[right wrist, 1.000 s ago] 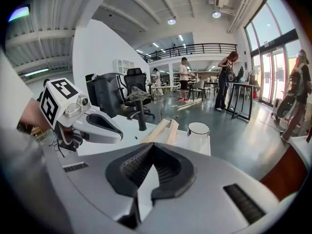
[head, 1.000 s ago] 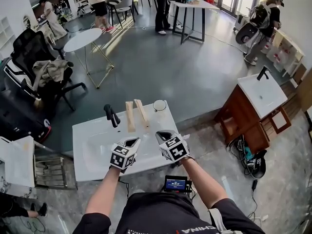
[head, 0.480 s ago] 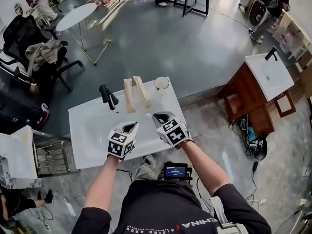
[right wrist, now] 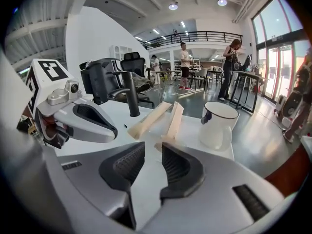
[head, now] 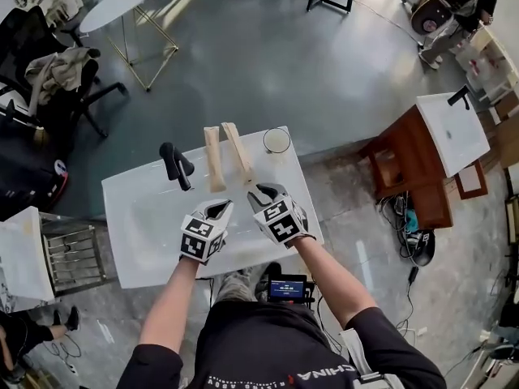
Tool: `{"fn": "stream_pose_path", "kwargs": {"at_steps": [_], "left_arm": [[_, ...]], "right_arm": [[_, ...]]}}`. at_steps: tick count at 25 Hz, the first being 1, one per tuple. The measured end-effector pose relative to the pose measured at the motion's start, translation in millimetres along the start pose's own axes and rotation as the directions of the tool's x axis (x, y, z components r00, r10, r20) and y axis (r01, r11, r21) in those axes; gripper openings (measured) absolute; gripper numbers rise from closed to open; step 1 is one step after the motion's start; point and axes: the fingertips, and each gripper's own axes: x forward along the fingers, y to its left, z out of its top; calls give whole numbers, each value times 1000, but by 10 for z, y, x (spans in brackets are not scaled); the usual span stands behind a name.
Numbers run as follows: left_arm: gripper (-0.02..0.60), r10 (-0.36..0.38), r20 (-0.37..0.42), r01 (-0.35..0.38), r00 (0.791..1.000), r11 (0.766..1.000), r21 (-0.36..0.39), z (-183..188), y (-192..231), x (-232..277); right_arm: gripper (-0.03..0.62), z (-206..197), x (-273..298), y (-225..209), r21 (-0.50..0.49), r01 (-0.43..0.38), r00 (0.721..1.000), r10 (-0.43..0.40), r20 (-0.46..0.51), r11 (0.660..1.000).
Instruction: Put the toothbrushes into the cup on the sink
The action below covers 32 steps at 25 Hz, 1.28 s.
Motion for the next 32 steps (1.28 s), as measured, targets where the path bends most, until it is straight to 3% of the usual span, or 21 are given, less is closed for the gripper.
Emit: {"fn": "stream_pose_path", "kwargs": {"at_steps": [6,16,32], "left_arm": [[9,-18,-20,17,1000,999,-44,-126,200,79],[9,-22,-49,17,999,996,-90,-285,435,147],[9,-16,-41,13,999,997,-77,-263,370,47]], "right_arm": [[199,-12,346,-89,-55,35,999,-37,-29,998],[216,-123,689,-152,-117,105,991,-113,-64,988],[23,14,466,-309,-58,201,979,-202,-20,978]]}}
